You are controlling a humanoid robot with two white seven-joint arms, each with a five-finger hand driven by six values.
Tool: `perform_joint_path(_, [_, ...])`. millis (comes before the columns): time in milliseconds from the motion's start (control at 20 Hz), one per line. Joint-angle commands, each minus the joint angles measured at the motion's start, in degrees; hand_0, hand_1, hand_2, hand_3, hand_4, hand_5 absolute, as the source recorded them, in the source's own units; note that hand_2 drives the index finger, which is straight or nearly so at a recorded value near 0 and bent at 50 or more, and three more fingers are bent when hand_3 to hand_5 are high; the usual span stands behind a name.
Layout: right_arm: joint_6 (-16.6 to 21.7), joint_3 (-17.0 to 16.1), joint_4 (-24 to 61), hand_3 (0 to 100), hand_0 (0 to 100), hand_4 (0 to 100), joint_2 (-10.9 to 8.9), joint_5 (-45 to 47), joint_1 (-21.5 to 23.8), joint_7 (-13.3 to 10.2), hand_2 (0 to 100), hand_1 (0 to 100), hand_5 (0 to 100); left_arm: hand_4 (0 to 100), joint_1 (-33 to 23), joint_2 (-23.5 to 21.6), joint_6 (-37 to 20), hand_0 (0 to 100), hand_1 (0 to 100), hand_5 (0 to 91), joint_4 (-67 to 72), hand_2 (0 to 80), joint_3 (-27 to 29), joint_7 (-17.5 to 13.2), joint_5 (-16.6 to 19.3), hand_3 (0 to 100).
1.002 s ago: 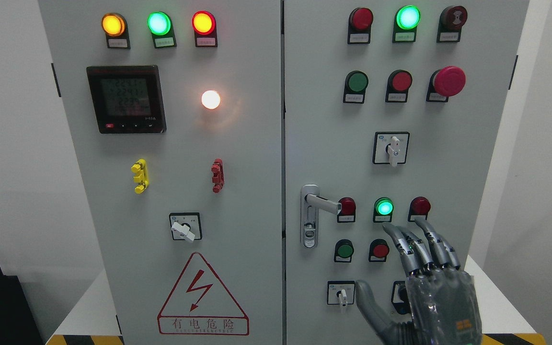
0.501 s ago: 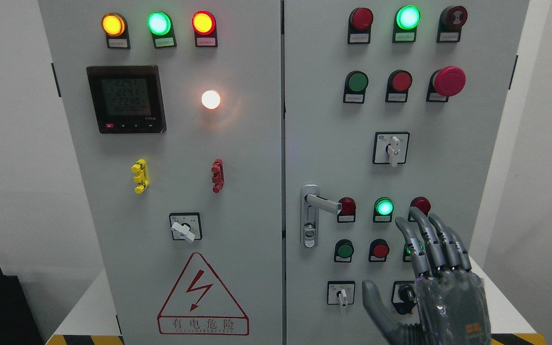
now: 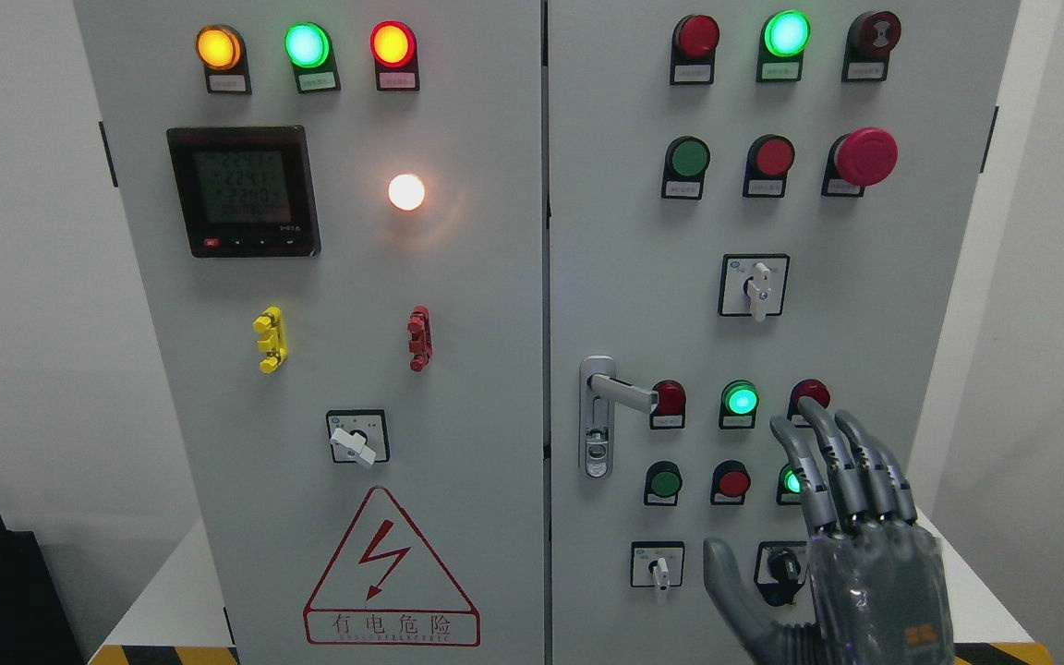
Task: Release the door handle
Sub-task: 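Open the right hand fingers and pull back from the lever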
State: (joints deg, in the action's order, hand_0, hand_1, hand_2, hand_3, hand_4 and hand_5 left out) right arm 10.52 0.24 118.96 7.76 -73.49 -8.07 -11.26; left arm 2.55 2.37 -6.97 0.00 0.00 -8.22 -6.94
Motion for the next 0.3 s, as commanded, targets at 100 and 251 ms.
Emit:
perform_joint_path(100, [0.03,0.91,0.48,6,38,0,0.59,0.01,0.6,-0.08,3,17,0,0,0.0,0.0,0.03,12,39,0.0,0.96,0.0,0.62,0.04,0.0,0])
perform_joint_path(251, [0.12,0.91,0.48,6,38,0,0.59,0.01,0.6,-0.08,4,17,0,0,0.0,0.0,0.03,12,39,0.0,0.96,0.0,0.62,0.04,0.0,0])
